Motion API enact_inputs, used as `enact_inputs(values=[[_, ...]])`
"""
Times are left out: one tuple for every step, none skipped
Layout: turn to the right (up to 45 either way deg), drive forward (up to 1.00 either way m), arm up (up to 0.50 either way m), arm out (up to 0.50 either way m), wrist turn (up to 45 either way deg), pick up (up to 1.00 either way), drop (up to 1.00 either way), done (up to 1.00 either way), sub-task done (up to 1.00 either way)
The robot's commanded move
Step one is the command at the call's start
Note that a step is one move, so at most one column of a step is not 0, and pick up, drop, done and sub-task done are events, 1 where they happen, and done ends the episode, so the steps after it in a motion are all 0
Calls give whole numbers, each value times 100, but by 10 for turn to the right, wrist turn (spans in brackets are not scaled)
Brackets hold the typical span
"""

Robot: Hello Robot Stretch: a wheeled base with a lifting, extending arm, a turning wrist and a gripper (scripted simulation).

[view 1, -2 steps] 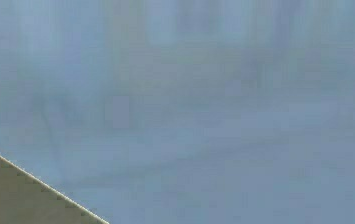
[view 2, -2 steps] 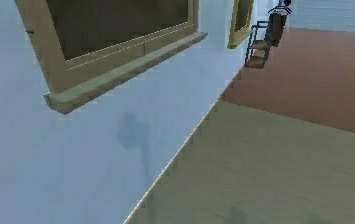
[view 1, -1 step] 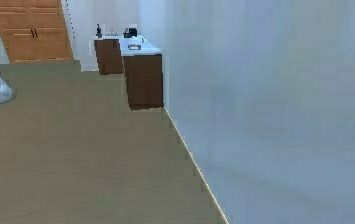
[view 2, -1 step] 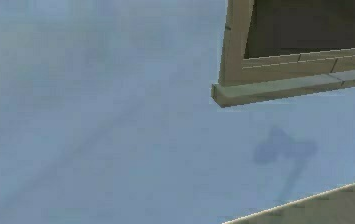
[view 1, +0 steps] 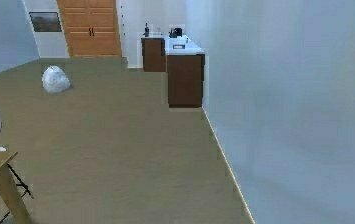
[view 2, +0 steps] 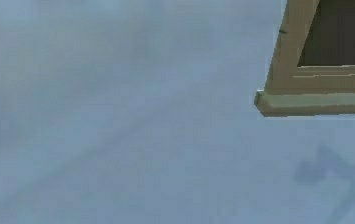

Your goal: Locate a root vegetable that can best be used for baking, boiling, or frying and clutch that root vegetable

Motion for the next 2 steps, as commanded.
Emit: enact_inputs(values=[[0, 30, 0, 0, 0, 0, 0, 0, 0], [-120, 0, 0, 0, 0, 0, 0, 0, 0]])
